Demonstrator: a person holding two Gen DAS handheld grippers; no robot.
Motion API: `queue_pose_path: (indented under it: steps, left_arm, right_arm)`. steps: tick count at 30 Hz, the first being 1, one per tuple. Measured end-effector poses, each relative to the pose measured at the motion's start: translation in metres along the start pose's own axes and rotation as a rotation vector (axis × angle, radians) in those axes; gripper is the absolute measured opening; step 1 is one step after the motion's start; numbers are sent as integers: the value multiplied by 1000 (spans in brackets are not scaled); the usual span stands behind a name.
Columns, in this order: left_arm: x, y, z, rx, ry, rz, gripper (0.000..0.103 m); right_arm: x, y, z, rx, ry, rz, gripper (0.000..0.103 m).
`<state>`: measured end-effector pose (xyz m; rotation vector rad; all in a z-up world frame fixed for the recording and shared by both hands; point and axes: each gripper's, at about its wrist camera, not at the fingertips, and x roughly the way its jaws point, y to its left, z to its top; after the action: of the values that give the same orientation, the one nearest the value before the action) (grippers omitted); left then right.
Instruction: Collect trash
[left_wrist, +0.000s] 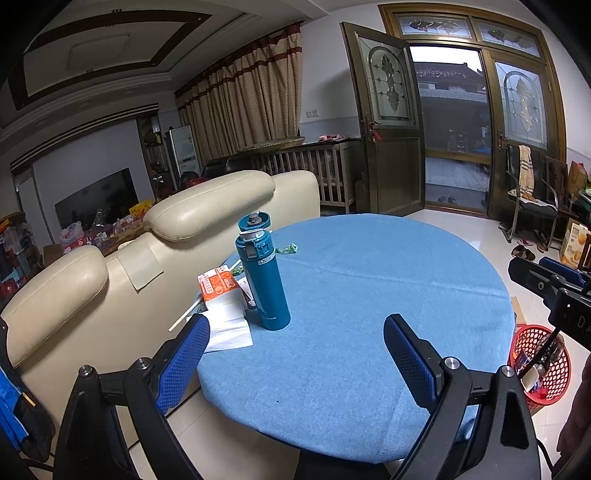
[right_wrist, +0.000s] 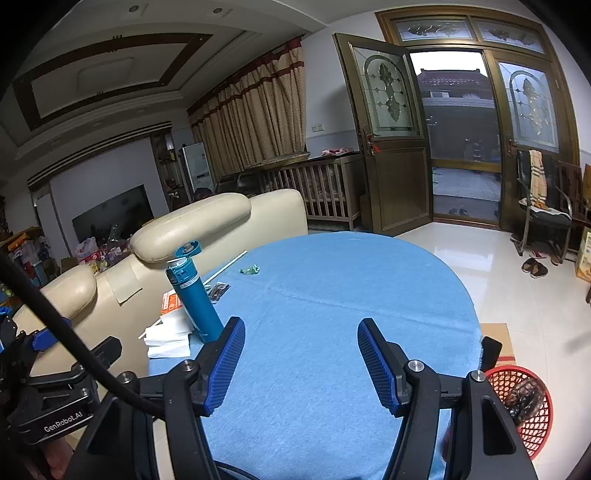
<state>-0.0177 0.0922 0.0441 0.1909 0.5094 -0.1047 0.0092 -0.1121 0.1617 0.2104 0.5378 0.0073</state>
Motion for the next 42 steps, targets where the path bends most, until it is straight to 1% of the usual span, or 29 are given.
queue_pose_path:
  steps: [42]
  left_arm:
    - [-2,-11,-4,30,4,-18,95]
  right_arm:
    - [-2,-4,1,7,-4,-5,67]
